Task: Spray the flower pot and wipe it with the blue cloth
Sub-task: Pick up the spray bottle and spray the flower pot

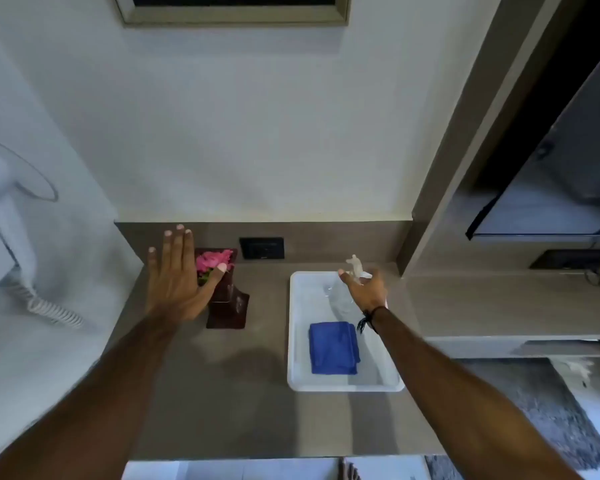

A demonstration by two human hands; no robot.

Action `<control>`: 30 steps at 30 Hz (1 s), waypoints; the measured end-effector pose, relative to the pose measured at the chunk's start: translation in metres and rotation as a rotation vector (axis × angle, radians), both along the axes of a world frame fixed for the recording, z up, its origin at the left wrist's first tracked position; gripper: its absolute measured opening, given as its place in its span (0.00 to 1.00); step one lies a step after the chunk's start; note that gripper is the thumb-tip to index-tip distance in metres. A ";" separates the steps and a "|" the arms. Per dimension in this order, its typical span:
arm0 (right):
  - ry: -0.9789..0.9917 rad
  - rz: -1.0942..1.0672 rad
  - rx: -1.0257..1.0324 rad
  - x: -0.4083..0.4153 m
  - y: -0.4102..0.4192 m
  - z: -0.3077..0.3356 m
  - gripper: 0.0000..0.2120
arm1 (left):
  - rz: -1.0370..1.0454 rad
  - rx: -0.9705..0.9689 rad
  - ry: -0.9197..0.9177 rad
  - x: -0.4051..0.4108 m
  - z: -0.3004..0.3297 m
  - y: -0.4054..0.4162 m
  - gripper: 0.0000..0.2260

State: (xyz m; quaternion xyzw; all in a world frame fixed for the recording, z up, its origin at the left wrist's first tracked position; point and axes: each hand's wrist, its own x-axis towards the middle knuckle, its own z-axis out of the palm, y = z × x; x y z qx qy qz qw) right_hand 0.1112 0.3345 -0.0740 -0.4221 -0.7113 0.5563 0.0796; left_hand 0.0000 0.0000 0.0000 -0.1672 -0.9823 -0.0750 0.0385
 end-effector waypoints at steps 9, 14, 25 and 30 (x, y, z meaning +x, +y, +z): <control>0.022 0.006 -0.038 -0.039 0.006 -0.019 0.31 | 0.216 0.099 -0.117 0.009 -0.031 -0.003 0.52; 0.081 0.016 -0.106 -0.056 0.003 -0.011 0.28 | 0.323 0.250 -0.163 0.013 -0.042 0.010 0.54; 0.072 0.379 -0.566 -0.068 -0.111 -0.018 0.09 | 0.357 0.258 -0.259 0.012 -0.055 0.017 0.53; -0.013 0.401 -0.534 -0.070 -0.142 -0.031 0.12 | 0.374 0.300 -0.276 0.010 -0.057 0.021 0.51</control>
